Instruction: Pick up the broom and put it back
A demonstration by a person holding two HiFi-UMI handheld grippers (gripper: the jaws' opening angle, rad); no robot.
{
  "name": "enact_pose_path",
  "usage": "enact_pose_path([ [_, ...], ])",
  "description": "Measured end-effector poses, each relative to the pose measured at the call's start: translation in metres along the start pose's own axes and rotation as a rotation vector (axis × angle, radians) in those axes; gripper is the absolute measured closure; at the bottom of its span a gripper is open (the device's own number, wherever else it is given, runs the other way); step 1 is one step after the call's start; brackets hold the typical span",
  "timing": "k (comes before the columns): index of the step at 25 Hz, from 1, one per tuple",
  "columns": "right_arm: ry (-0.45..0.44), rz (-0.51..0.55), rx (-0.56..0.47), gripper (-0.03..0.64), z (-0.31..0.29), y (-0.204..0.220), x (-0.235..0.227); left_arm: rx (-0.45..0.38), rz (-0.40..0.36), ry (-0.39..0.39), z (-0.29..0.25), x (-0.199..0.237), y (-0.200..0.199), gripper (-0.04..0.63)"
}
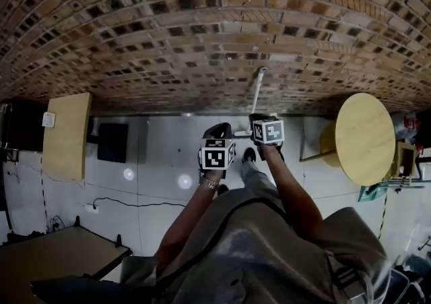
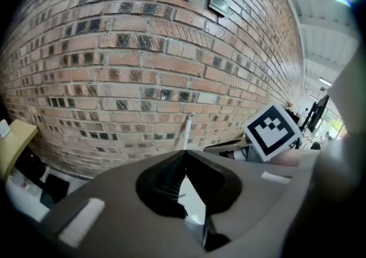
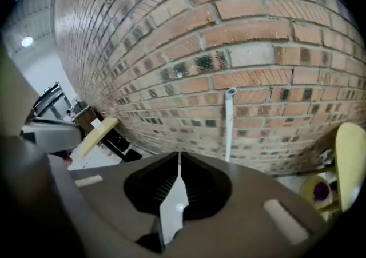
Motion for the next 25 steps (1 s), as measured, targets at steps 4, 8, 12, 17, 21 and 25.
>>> enact_pose_path([
  [4, -0.058, 0.013, -0.028, 0.617, 0.036, 0.041, 0.083, 0.001, 0.011, 0.042, 0.036, 0.003, 0.04, 0.589],
  [8, -0.078, 0.088, -0.042, 0.617, 0.068, 0.068, 0.141, 0.005, -0.001, 0.078, 0.064, 0.0, 0.069, 0.589],
  [12, -0.069, 0.117, -0.05, 0.617, 0.091, 0.076, 0.16, -0.014, -0.005, 0.095, 0.079, -0.008, 0.075, 0.589],
  [17, -0.064, 0.116, -0.081, 0.617, 0.114, 0.071, 0.159, -0.047, 0.002, 0.117, 0.081, -0.025, 0.065, 0.59],
  [21, -0.049, 0.112, -0.111, 0.617, 0.128, 0.061, 0.15, -0.087, 0.014, 0.141, 0.085, -0.039, 0.047, 0.591],
  [25, -0.043, 0.1, -0.172, 0.617, 0.142, 0.048, 0.141, -0.088, -0.012, 0.153, 0.081, -0.053, 0.041, 0.591],
])
Point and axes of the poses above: the fingertips, and each gripper's own axes: z backward along the fingers, x to its left, y out of its underside, the point moved 10 cm from there along z, backward along the fingers, and after that the axes turned 6 degrees about -y, right-handed, at the moved point
